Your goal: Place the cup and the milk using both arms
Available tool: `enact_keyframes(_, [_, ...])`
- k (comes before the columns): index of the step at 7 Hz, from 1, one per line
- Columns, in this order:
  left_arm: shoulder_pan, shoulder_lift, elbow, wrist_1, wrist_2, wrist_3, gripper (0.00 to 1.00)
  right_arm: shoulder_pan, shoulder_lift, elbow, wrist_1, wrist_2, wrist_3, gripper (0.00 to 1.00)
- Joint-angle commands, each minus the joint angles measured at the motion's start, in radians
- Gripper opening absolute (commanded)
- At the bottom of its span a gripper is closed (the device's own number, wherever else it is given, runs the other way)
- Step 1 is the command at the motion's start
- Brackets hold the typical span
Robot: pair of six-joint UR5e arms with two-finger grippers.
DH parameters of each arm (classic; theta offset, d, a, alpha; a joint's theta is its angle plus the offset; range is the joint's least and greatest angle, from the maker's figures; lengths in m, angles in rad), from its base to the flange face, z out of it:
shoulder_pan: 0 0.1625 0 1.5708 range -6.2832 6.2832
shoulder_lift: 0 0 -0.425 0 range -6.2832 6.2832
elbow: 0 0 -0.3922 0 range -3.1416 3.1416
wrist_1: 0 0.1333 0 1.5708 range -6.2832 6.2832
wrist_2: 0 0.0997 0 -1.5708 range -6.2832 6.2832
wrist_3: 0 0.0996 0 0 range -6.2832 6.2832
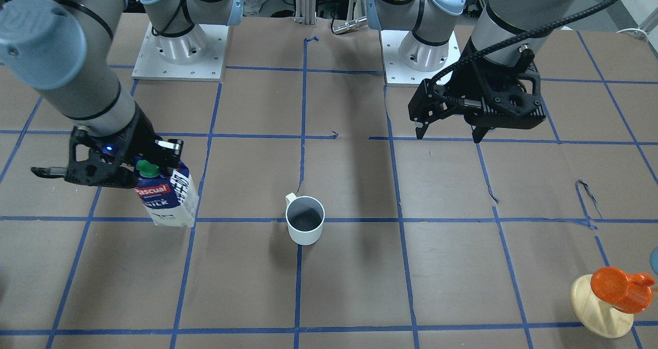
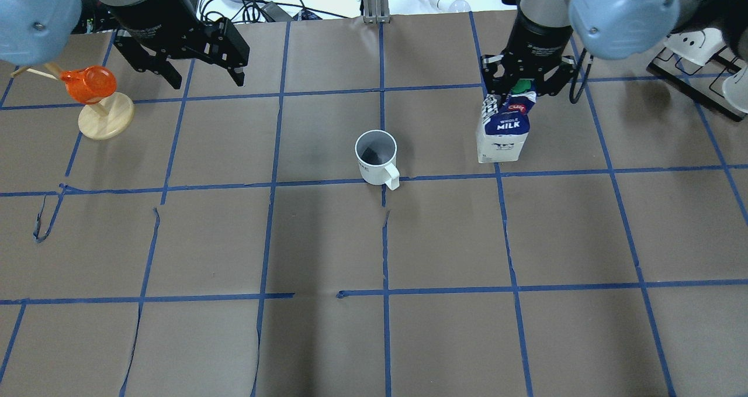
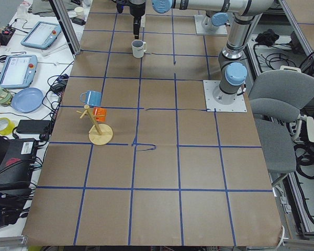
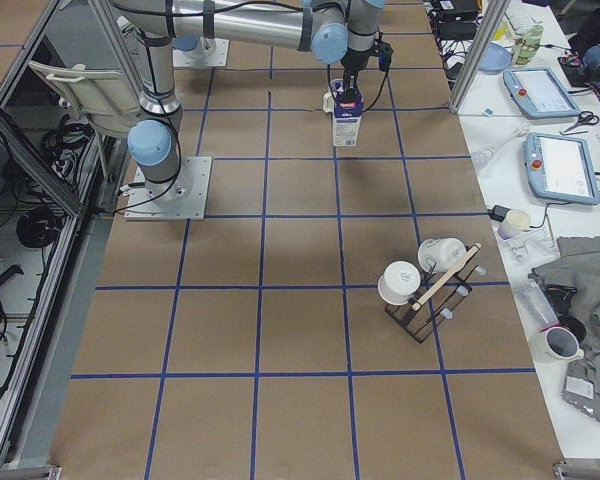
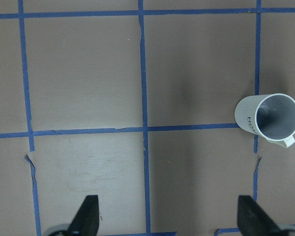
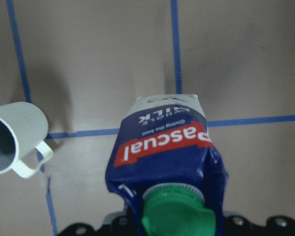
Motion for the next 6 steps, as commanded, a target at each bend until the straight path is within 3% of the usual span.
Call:
enact_keyframes(1, [0.000, 0.000, 0.000, 0.001, -0.001, 0.000, 1.00, 0.099, 0.079, -0.030, -0.065, 0.037, 0.081, 0.29])
enact_keyframes(4, [0.002, 0.000, 0.000, 0.001, -0.001, 0.000, 1.00, 0.150, 0.078, 0.037, -0.073, 0.040, 0.135, 0.29])
enact_keyframes(6, [0.000, 0.000, 0.000, 0.001, -0.001, -0.001, 1.00, 0.160, 0.081, 0.079, -0.149, 0.038, 0.125, 0.31])
